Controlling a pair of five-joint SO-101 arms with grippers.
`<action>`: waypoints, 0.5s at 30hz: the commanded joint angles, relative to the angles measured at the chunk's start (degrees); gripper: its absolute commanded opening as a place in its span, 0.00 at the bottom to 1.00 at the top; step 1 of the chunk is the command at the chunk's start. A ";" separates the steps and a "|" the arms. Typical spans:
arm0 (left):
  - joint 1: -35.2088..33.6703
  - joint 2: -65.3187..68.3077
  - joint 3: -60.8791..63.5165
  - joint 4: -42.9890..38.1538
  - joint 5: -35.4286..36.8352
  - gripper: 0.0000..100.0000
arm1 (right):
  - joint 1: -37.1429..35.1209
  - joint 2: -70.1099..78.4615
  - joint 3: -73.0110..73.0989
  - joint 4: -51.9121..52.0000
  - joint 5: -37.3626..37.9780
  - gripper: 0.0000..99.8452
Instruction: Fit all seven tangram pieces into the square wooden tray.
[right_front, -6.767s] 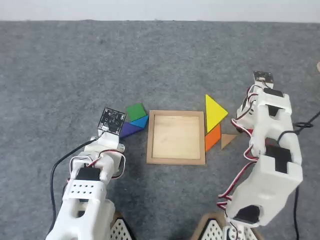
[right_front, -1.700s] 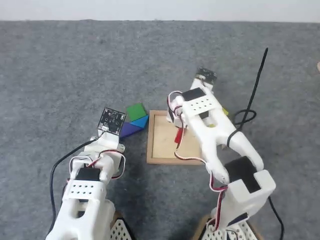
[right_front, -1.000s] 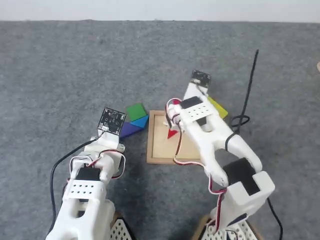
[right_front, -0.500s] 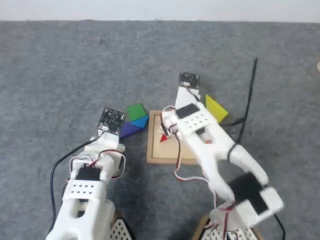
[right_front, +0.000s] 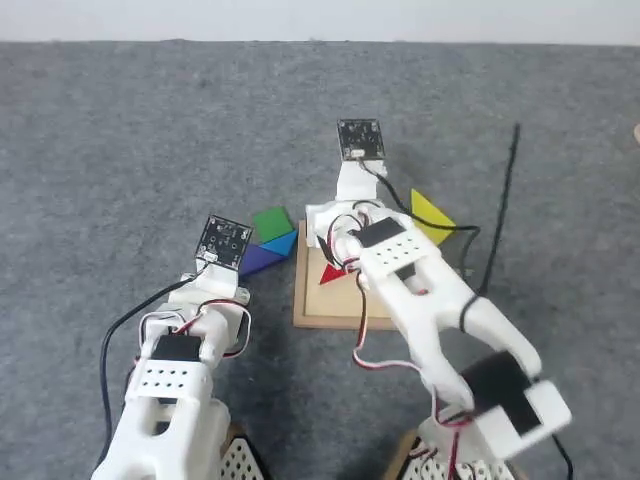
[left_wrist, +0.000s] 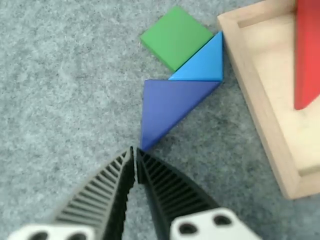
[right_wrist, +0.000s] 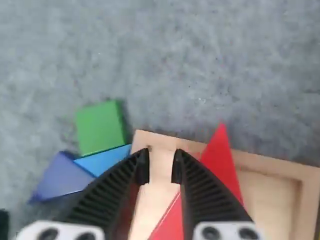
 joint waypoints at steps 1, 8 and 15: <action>0.00 0.09 -2.42 -0.88 0.09 0.01 | 0.75 2.24 -2.99 -2.24 3.34 0.09; 0.00 0.09 -2.42 -0.88 0.09 0.01 | 2.24 5.05 -5.89 -2.51 4.22 0.09; 0.00 0.09 -2.42 -0.88 0.09 0.01 | 7.08 8.40 -7.65 -2.59 4.31 0.09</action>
